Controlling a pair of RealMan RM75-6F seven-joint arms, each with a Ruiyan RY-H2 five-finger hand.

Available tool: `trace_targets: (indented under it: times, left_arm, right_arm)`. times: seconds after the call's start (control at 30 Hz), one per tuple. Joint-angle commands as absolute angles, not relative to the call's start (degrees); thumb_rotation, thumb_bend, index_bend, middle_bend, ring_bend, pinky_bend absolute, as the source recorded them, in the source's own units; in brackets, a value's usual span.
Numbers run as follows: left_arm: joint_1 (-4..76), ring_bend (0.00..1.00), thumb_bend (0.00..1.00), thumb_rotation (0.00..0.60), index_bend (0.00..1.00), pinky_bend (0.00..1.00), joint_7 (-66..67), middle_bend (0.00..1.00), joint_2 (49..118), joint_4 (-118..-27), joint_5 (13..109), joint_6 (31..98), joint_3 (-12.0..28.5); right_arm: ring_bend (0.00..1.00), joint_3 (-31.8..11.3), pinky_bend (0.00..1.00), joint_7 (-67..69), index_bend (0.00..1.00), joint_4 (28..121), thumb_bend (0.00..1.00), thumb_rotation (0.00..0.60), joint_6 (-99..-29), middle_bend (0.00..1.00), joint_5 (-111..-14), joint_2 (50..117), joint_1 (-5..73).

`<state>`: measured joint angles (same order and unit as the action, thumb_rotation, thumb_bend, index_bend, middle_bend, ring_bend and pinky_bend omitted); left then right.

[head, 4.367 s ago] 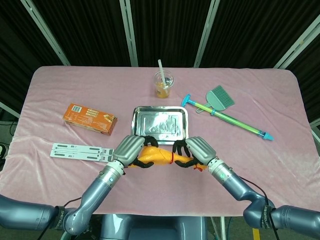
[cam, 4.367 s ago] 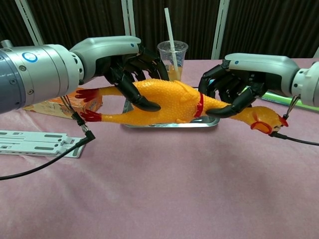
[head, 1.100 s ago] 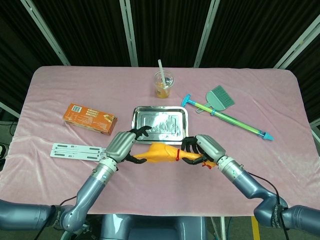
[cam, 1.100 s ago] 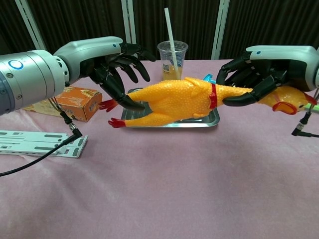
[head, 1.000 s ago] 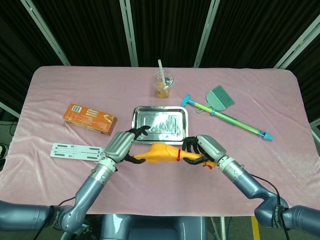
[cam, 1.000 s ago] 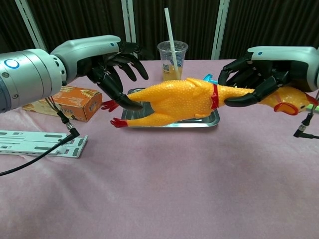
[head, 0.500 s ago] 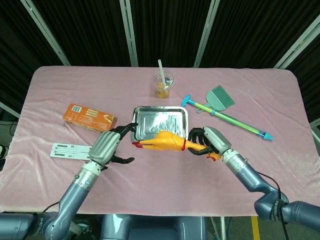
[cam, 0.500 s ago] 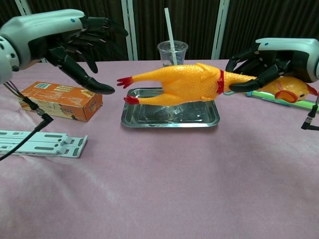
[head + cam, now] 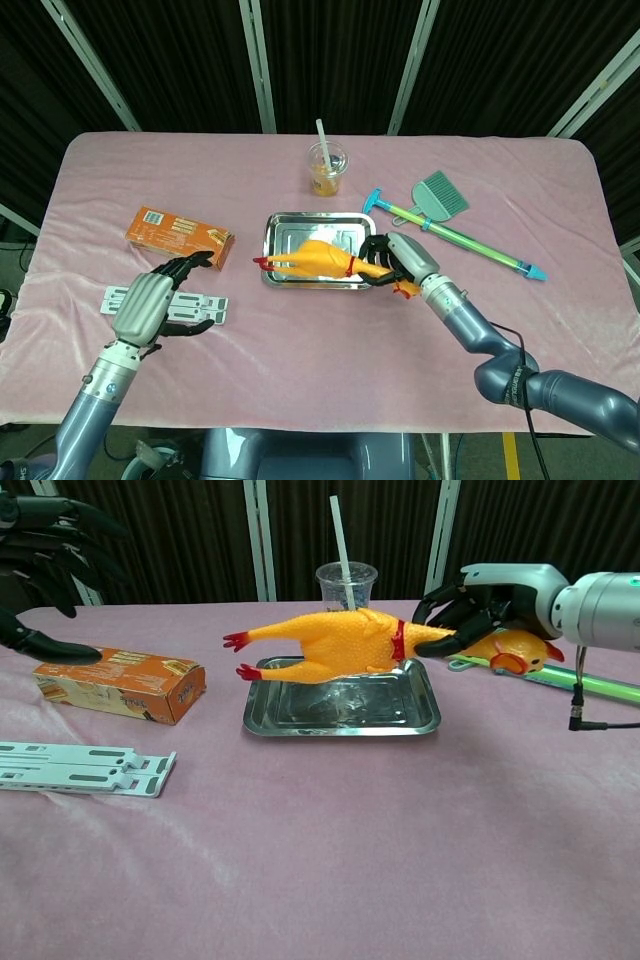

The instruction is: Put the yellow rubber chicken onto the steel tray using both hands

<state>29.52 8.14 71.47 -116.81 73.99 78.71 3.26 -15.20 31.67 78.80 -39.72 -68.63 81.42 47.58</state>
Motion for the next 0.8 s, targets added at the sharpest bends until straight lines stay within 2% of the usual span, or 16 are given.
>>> trace_targets:
  times: [0.03, 0.3, 0.57, 0.63, 0.8]
  left_arm:
    - [27.9, 0.23, 0.00, 0.600, 0.16, 0.35, 7.0, 0.26, 70.5, -116.0, 74.9, 79.3, 2.1]
    - [25.7, 0.23, 0.00, 0.600, 0.15, 0.34, 5.3, 0.25, 70.0, -114.6, 73.9, 78.3, 1.7]
    - [24.6, 0.20, 0.00, 0.600, 0.15, 0.33, 4.4, 0.25, 69.9, -113.8, 72.3, 76.8, 2.1]
    - [24.4, 0.20, 0.00, 0.600, 0.14, 0.33, 4.0, 0.24, 70.0, -113.4, 72.0, 76.4, 2.3]
    - [23.9, 0.20, 0.00, 0.600, 0.13, 0.32, 2.4, 0.23, 70.1, -112.7, 71.1, 75.1, 2.9]
  right_arm:
    - [0.74, -16.0, 0.83, 30.5, 0.91, 74.3, 0.49, 0.600, -37.3, 0.75, -66.7, 84.2, 49.6]
    - [0.73, -16.3, 0.82, 29.0, 0.91, 65.6, 0.49, 0.600, -33.5, 0.75, -64.6, 89.0, 52.1]
    - [0.65, -16.3, 0.71, 28.9, 0.86, 59.5, 0.49, 0.600, -31.0, 0.74, -64.2, 92.4, 53.3]
    - [0.59, -16.4, 0.64, 29.1, 0.78, 58.5, 0.49, 0.600, -30.7, 0.69, -64.4, 92.8, 53.3]
    - [0.39, -16.4, 0.50, 29.8, 0.50, 58.2, 0.48, 0.600, -30.2, 0.49, -65.4, 92.7, 53.0]
